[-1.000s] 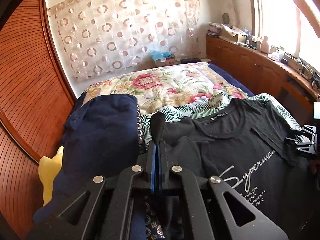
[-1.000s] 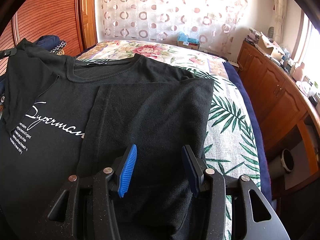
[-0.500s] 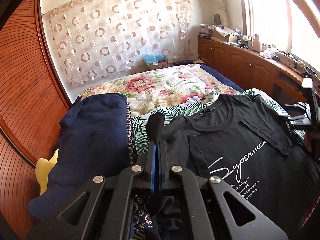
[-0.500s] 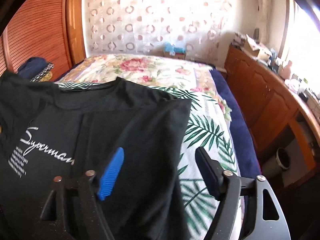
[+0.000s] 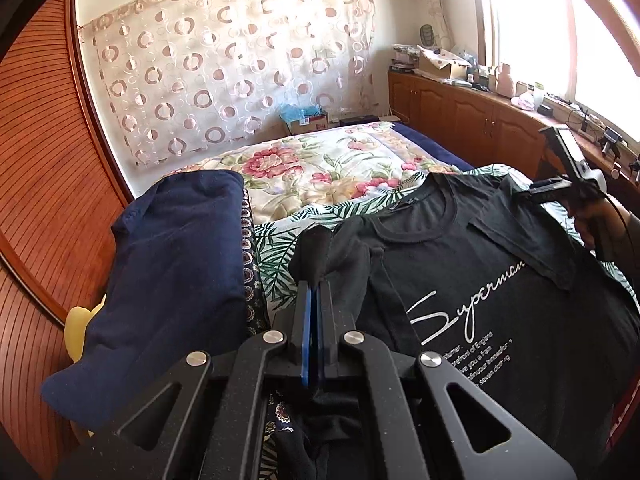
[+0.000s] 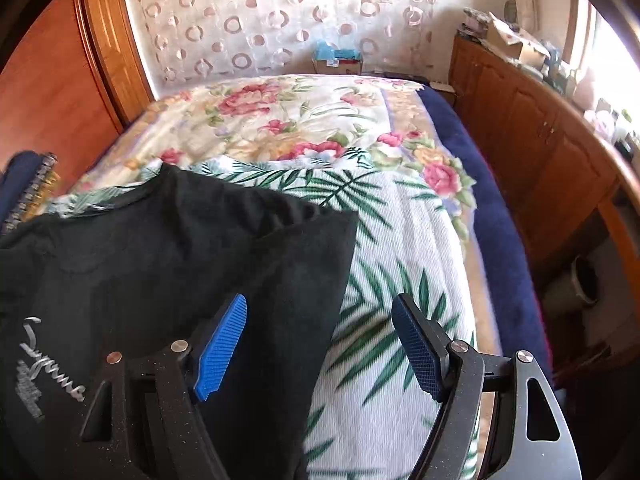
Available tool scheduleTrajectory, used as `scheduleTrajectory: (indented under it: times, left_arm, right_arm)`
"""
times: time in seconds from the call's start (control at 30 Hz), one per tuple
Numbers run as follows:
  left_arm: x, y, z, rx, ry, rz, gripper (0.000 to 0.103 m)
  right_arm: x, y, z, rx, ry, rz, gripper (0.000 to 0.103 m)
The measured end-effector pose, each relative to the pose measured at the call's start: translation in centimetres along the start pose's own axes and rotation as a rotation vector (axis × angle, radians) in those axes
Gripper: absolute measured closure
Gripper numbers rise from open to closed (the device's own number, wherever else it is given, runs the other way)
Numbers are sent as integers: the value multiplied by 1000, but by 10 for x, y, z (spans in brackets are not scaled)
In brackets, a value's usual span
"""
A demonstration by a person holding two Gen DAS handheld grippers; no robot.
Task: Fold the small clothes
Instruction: 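Grasp the hem corner with the right gripper while the left gripper holds the hem, then lift the hem with both grippers, fold it toward the collar, release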
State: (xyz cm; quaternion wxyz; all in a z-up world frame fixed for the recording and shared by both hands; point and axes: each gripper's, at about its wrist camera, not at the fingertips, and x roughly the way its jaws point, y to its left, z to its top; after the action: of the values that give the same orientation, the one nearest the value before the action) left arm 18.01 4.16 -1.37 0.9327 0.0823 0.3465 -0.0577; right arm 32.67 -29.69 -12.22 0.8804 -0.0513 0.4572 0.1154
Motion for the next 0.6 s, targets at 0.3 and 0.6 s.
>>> scheduleTrajectory:
  times: [0.3,0.6]
  left_arm:
    - [0,2,-7,-16,5,-5,100]
    - [-33,3,-16,-58,-74,-30,100]
  right_arm:
    - [11,16,12,-3,-15,-8,47]
    - [-87,39,-15,-81,-261,86,93]
